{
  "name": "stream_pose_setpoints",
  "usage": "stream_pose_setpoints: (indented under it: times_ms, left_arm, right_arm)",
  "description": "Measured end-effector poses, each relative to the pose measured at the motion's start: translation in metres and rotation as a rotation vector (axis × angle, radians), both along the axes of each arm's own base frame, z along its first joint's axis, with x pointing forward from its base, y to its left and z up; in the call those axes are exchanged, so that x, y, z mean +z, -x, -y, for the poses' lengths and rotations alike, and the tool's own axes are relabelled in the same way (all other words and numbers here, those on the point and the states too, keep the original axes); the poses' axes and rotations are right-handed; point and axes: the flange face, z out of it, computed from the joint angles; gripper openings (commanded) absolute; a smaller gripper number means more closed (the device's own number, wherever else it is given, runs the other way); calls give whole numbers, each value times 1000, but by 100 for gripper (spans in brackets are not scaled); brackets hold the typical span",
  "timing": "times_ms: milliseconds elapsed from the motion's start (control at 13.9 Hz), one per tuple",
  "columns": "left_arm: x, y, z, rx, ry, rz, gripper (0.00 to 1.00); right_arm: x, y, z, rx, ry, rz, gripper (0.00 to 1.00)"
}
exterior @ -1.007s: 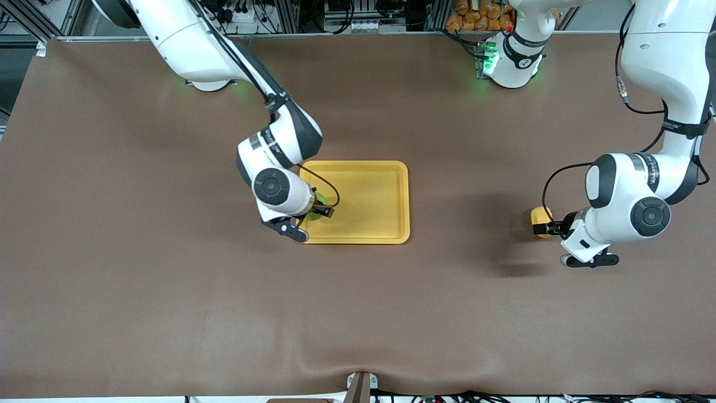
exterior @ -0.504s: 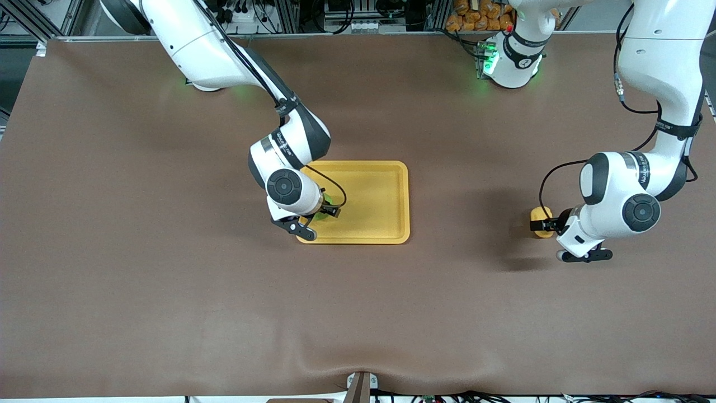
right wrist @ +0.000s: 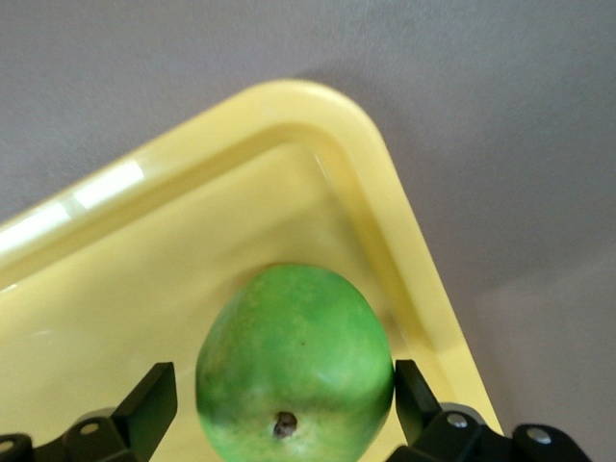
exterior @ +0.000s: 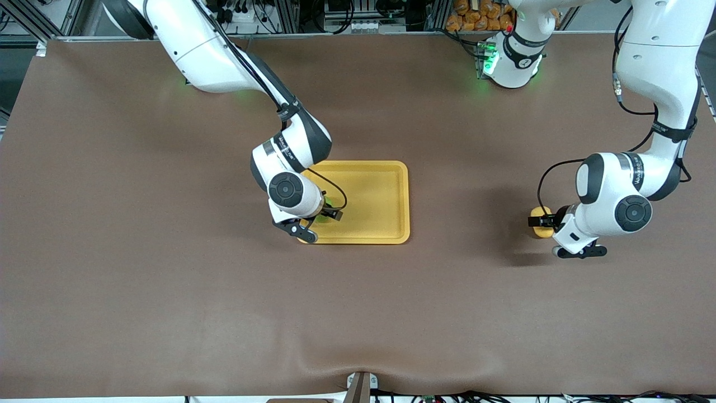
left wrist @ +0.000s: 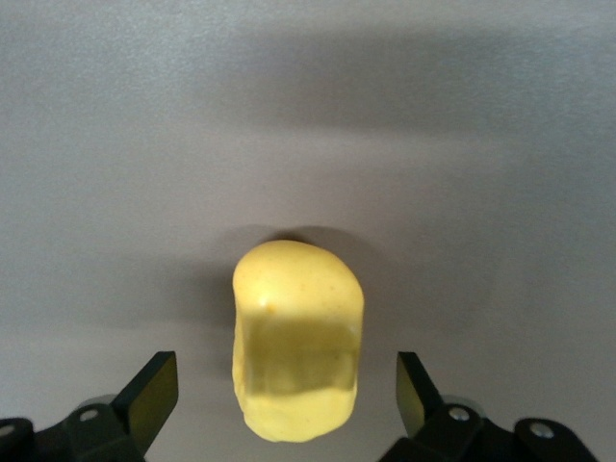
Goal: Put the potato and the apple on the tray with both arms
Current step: 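Lower the apple into the tray and open the right gripper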
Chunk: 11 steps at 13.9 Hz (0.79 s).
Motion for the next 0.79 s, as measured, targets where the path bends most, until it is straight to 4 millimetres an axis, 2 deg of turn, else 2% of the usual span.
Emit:
stream_pose_setpoints:
  times_ms: [72,144,360,504,791]
  left_arm:
    - [-1,0,-3,5,0,0,100]
    - [-3,0,-5,8,0,1,90]
    - [-8,1,-6,8,1,-6,71]
    - [-11,1,-5,8,2,-7,48]
    - [-10,0,-5,2,3,-3,14]
  right_arm:
    - [8,-4,1,1,5,-9,100]
    - [18,-8,2,2,13,-24,100]
    - [52,-26,11,-8,18,-45,100]
    - [63,-38,26,-28,19,-52,100]
    - [84,-60,55,-67,20,-59,100]
